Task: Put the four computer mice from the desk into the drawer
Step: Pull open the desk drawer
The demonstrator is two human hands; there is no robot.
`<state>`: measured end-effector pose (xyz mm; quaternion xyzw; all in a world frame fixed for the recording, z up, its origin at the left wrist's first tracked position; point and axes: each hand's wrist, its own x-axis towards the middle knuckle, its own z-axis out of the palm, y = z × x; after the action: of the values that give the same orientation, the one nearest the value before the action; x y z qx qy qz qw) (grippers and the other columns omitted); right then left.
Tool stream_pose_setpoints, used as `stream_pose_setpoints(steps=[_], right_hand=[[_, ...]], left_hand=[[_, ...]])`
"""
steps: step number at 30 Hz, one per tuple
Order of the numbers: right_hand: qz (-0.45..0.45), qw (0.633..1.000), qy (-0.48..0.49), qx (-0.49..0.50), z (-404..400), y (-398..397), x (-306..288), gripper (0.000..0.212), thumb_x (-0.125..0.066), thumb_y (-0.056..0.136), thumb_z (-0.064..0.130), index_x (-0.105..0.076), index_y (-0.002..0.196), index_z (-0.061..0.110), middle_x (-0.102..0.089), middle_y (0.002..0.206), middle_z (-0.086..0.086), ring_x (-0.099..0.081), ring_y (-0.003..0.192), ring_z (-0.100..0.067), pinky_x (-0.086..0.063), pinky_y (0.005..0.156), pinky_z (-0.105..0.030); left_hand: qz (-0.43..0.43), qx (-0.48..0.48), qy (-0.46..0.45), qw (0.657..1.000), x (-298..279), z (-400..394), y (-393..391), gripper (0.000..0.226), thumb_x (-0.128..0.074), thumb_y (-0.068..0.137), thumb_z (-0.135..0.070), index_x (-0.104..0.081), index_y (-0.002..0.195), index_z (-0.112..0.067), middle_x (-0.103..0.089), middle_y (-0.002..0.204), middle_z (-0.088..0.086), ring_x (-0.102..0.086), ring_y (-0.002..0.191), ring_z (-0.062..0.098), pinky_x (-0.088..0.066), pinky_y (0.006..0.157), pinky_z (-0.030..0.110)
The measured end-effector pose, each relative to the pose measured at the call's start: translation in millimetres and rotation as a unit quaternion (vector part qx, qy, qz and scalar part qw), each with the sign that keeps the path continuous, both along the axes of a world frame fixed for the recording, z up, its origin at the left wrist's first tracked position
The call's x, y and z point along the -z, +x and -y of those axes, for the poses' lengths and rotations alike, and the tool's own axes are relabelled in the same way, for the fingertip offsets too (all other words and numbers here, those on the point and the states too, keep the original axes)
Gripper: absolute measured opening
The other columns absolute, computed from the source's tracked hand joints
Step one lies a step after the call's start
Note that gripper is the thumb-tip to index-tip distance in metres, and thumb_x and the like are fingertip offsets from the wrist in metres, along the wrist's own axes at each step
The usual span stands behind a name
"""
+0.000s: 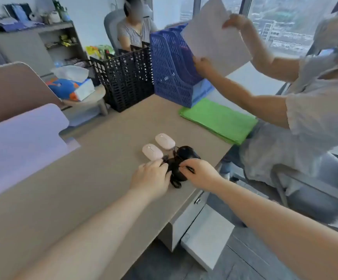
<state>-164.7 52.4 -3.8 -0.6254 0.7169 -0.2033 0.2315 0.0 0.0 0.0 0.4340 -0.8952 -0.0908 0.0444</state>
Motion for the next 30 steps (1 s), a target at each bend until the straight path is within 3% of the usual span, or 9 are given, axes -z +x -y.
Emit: stream_pose_setpoints(steps=[5,9,12,15,18,20,24,28,30], right_hand=[[-0.016,0.996,-0.064,0.059,-27,-32,60,0.024,-0.053,0.093,0.022,-0.072,0.099,0.009,-0.07,0.098,-0.009,-0.058,0.083,-0.02,-0.051,0.077,-0.036],[-0.037,0.995,-0.078,0.058,-38,-49,122,0.023,-0.054,0.093,0.023,-0.072,0.096,0.009,-0.07,0.092,-0.011,-0.062,0.091,-0.028,-0.052,0.079,-0.043],[-0.033,0.996,-0.036,0.072,-41,-55,164,0.025,-0.051,0.094,0.025,-0.07,0.104,0.012,-0.07,0.101,-0.008,-0.062,0.098,-0.026,-0.051,0.084,-0.04],[-0.021,0.995,0.038,0.088,-41,-59,203,0.029,-0.046,0.095,0.029,-0.067,0.108,0.014,-0.07,0.11,-0.006,-0.063,0.101,-0.026,-0.05,0.083,-0.034],[0.018,0.989,0.089,0.118,-44,-61,231,0.032,-0.044,0.096,0.03,-0.064,0.112,0.011,-0.07,0.107,-0.01,-0.063,0.098,-0.029,-0.044,0.073,-0.03],[0.054,0.984,0.103,0.137,-46,-59,240,0.036,-0.043,0.096,0.031,-0.064,0.112,0.007,-0.068,0.105,-0.011,-0.062,0.095,-0.03,-0.043,0.073,-0.029],[0.135,0.965,0.123,0.189,-42,-51,246,0.03,-0.041,0.096,0.028,-0.06,0.094,0.004,-0.059,0.079,-0.01,-0.051,0.063,-0.023,-0.04,0.056,-0.029],[0.262,0.923,0.126,0.251,-31,-50,253,0.027,-0.043,0.096,0.023,-0.061,0.106,0.006,-0.064,0.099,-0.015,-0.055,0.084,-0.026,-0.055,0.081,-0.043],[0.314,0.9,0.132,0.272,-27,-49,252,0.025,-0.042,0.096,0.019,-0.058,0.11,0.007,-0.062,0.096,-0.012,-0.054,0.085,-0.023,-0.053,0.073,-0.037]], left_hand=[[-0.017,0.074,-0.038,0.996,49,-15,-22,0.032,-0.037,0.095,-0.03,-0.064,0.098,-0.012,-0.064,0.104,0.005,-0.058,0.097,0.03,-0.043,0.075,0.036],[-0.07,0.123,-0.008,0.99,95,-29,-32,0.049,-0.025,0.089,-0.037,-0.064,0.099,-0.008,-0.066,0.1,0.008,-0.06,0.093,0.03,-0.05,0.075,0.038],[-0.093,0.125,0.019,0.988,126,-39,-35,0.039,-0.04,0.091,-0.027,-0.061,0.116,-0.006,-0.063,0.119,0.012,-0.057,0.109,0.031,-0.05,0.09,0.04],[-0.123,0.11,0.004,0.986,147,-44,-35,0.044,-0.048,0.091,-0.02,-0.05,0.132,-0.002,-0.049,0.14,0.016,-0.046,0.129,0.03,-0.035,0.109,0.036],[-0.121,0.102,0.004,0.987,153,-42,-37,0.047,-0.049,0.095,-0.019,-0.04,0.14,-0.005,-0.037,0.15,0.009,-0.033,0.138,0.022,-0.022,0.115,0.027],[-0.106,0.094,-0.001,0.99,150,-42,-38,0.048,-0.049,0.095,-0.02,-0.039,0.14,-0.007,-0.035,0.152,0.006,-0.032,0.139,0.02,-0.024,0.116,0.031],[-0.077,0.09,-0.008,0.993,152,-40,-41,0.053,-0.042,0.092,-0.03,-0.039,0.141,-0.01,-0.037,0.15,0.005,-0.033,0.138,0.019,-0.031,0.114,0.041],[-0.069,0.087,-0.022,0.994,152,-39,-42,0.057,-0.037,0.089,-0.033,-0.038,0.141,-0.011,-0.038,0.15,0.004,-0.034,0.138,0.019,-0.033,0.113,0.042],[-0.073,0.09,-0.021,0.993,153,-39,-41,0.056,-0.037,0.089,-0.033,-0.039,0.14,-0.01,-0.039,0.149,0.005,-0.035,0.137,0.02,-0.034,0.112,0.043]])
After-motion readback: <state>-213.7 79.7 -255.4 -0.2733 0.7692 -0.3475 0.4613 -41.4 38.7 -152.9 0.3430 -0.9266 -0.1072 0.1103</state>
